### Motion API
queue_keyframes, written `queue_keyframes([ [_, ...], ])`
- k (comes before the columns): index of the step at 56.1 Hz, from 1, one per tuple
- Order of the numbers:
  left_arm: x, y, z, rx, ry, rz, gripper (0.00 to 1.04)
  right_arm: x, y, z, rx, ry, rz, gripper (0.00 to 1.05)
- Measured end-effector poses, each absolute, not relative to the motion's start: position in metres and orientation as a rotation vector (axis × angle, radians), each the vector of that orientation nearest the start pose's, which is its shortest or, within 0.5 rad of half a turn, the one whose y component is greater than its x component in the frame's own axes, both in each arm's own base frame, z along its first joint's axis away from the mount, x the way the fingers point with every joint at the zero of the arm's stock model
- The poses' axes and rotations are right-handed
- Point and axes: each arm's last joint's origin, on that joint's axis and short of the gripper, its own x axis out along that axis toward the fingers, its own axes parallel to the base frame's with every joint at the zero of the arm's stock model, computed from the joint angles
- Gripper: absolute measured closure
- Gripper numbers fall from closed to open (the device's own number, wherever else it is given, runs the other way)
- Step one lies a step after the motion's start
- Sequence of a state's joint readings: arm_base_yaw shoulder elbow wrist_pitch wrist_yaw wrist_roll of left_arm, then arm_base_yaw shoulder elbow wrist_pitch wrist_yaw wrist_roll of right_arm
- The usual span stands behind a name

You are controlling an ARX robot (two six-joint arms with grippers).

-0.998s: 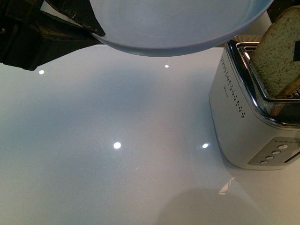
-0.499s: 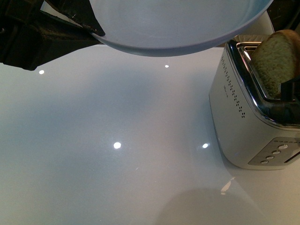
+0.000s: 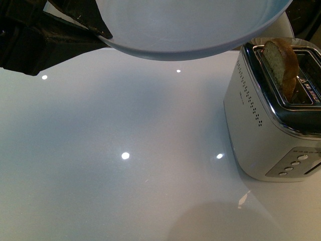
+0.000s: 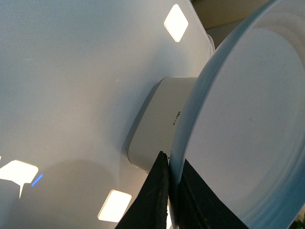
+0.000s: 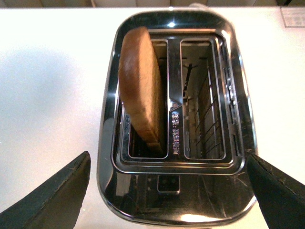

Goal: Left arm holds plate, right arm toasts bread

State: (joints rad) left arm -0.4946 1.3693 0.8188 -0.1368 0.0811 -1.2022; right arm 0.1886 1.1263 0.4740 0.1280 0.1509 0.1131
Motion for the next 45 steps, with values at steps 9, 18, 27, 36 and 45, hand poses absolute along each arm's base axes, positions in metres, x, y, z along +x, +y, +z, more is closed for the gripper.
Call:
queue_keyframes([
  [9, 0.247, -0.136, 0.224, -0.979, 0.913, -0.073, 1.02, 0.184, 0.025, 0.209, 0.050, 0.425, 0.004, 0.09],
  [18, 0.247, -0.136, 0.224, -0.979, 0.913, -0.074, 1.02, 0.177, 0.022, 0.209, 0.040, 0.325, -0.003, 0.14],
  [27, 0.247, -0.136, 0.224, -0.979, 0.912, -0.072, 1.02, 0.165, 0.017, 0.196, 0.024, 0.047, 0.007, 0.38],
  [36, 0.247, -0.136, 0.224, -0.979, 0.914, -0.075, 1.02, 0.156, 0.012, 0.195, 0.017, -0.001, 0.003, 0.60],
  [45, 0.247, -0.136, 0.224, -0.979, 0.913, -0.074, 1.02, 0.146, 0.001, 0.185, 0.009, 0.013, 0.003, 0.87],
])
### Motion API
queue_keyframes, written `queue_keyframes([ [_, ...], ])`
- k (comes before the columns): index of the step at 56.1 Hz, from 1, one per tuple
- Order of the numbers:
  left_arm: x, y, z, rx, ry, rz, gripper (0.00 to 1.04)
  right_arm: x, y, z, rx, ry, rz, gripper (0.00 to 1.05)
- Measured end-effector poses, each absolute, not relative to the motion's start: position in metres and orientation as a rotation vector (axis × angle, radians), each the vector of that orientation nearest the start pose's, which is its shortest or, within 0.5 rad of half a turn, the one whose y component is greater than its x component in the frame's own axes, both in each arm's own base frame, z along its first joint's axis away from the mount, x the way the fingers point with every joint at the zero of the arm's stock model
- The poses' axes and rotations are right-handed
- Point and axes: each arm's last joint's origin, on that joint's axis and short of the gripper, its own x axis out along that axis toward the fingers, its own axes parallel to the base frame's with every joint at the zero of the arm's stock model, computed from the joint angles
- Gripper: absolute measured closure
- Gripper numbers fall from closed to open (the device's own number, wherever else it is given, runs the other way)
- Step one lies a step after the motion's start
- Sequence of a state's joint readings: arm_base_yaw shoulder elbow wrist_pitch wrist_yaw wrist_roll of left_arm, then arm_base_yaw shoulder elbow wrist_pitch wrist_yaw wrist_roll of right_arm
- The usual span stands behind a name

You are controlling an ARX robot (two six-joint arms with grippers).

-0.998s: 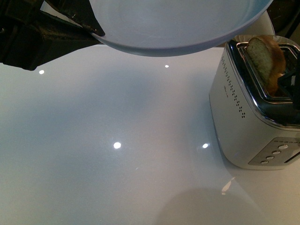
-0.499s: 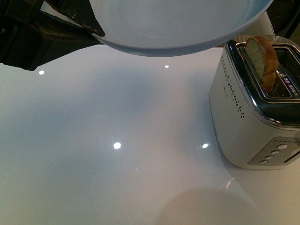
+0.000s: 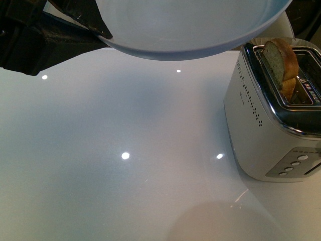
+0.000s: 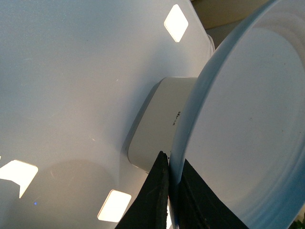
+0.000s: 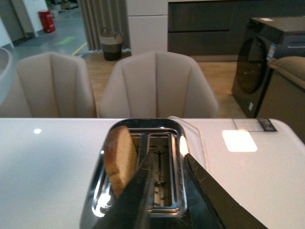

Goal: Left arm holds plate, right arm toasts bread

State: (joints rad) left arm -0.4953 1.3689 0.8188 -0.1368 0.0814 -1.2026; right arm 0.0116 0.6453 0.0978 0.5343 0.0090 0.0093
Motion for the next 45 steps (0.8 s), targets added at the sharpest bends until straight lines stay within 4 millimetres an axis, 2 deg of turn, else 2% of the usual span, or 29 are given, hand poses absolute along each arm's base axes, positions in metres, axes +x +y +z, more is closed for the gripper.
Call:
queue_keyframes([
  [5, 0.247, -0.136, 0.224, -0.979, 0.914, -0.075, 1.02, 0.141, 0.001, 0.182, 0.007, 0.008, 0.003, 1.03],
  [26, 0.247, -0.136, 0.224, -0.979, 0.913, -0.074, 1.02, 0.126, 0.000, 0.171, 0.004, -0.006, 0.002, 1.03],
  [45, 0.247, -0.136, 0.224, -0.979, 0.913, -0.074, 1.02, 0.117, 0.000, 0.173, 0.004, -0.020, 0.003, 1.03],
])
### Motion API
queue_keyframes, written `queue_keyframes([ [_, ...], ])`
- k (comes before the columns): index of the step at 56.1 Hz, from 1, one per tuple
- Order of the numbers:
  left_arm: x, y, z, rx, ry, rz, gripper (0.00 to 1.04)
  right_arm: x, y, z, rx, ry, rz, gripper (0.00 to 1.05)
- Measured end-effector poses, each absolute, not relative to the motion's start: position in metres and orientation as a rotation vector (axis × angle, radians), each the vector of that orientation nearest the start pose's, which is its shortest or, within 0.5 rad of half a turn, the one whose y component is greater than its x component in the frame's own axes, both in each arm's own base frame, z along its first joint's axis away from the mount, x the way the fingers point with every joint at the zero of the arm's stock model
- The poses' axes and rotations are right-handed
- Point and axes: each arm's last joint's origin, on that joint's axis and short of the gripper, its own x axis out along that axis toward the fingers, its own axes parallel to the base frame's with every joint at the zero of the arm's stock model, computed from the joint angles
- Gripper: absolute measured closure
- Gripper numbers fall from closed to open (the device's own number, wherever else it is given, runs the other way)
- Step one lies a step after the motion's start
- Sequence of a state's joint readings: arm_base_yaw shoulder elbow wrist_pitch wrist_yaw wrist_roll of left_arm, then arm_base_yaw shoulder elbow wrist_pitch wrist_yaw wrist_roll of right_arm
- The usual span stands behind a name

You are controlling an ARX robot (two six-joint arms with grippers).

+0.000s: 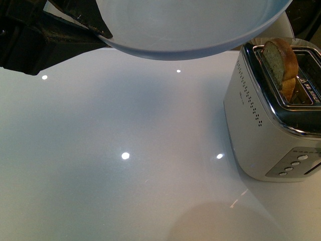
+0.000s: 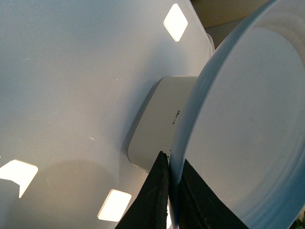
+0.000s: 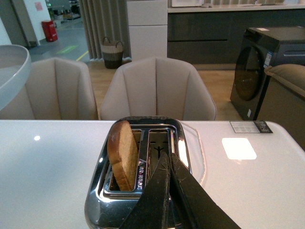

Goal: Left arm holds plate, right arm toasts bread

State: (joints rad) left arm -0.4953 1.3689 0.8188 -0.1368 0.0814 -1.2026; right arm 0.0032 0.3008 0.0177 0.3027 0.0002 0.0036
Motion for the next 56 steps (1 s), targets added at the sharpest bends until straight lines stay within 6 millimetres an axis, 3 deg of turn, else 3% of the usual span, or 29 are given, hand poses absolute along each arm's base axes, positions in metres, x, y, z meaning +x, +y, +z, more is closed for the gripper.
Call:
queue_keyframes([
  [41, 0.247, -0.136, 0.224, -0.980, 0.913, -0.074, 1.02, 0.097, 0.000, 0.169, 0.003, -0.013, 0.002, 1.03],
  [56, 0.247, -0.136, 0.224, -0.980, 0.913, -0.075, 1.02, 0.097, 0.000, 0.169, 0.003, -0.014, 0.002, 0.60],
])
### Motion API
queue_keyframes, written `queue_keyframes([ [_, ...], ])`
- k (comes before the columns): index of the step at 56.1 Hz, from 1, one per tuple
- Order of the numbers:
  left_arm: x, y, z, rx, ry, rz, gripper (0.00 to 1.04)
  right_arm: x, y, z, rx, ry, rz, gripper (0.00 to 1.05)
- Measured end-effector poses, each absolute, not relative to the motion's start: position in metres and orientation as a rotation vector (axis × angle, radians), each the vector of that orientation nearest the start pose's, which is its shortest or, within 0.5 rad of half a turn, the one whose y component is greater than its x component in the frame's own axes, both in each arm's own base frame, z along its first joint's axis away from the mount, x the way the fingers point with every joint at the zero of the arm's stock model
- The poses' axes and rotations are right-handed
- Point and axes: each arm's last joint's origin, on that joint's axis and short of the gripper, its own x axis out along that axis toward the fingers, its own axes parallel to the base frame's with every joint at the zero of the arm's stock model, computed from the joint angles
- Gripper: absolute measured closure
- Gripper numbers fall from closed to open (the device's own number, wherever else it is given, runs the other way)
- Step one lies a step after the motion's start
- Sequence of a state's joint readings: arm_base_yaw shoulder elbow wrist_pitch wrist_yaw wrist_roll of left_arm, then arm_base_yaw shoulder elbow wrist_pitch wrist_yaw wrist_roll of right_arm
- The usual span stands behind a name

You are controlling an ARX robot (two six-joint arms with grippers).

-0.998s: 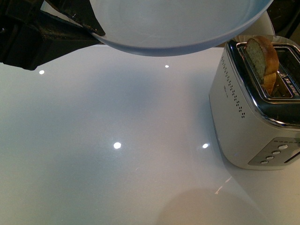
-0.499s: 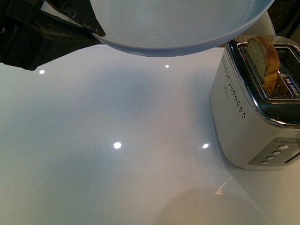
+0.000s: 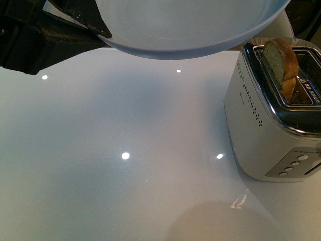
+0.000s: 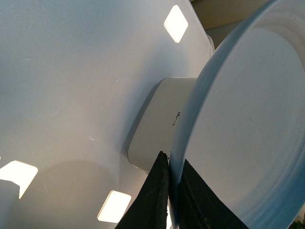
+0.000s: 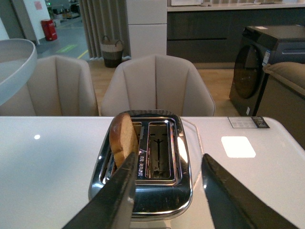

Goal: Left arm holds plate, right arm toasts bread

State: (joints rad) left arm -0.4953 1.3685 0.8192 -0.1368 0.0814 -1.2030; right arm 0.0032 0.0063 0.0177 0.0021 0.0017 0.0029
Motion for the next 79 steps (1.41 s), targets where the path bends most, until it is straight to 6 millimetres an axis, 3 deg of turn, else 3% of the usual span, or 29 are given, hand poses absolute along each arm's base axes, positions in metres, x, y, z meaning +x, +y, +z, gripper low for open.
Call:
queue_keyframes([
  [4, 0.247, -0.136, 0.224, -0.979, 0.913, -0.076, 1.02, 0.097, 0.000, 0.169, 0.003, -0.014, 0.002, 0.43],
  [8, 0.247, -0.136, 0.224, -0.980, 0.913, -0.075, 1.02, 0.097, 0.000, 0.169, 0.003, -0.014, 0.002, 0.33],
  [15, 0.247, -0.136, 0.224, -0.980, 0.913, -0.075, 1.02, 0.097, 0.000, 0.169, 0.003, -0.014, 0.002, 0.07],
  [36, 0.247, -0.136, 0.224, -0.978, 0.909, -0.073, 1.02, 0.097, 0.000, 0.169, 0.003, -0.014, 0.002, 0.09],
  [43, 0.251, -0.138, 0.228, -0.958, 0.707, -0.039, 1.02, 0.097, 0.000, 0.169, 0.003, -0.014, 0.002, 0.09],
  [56, 0.251, -0.123, 0.233, -0.976, 0.681, -0.044, 1.02, 0.097, 0.000, 0.169, 0.003, -0.014, 0.002, 0.09],
  [65, 0.254, -0.090, 0.228, -0.969, 0.686, 0.003, 1.02, 0.097, 0.000, 0.169, 0.003, -0.014, 0.002, 0.09],
  [79, 0.254, -0.009, 0.194, -0.894, 0.718, 0.155, 1.02, 0.097, 0.000, 0.169, 0.003, -0.014, 0.002, 0.09],
])
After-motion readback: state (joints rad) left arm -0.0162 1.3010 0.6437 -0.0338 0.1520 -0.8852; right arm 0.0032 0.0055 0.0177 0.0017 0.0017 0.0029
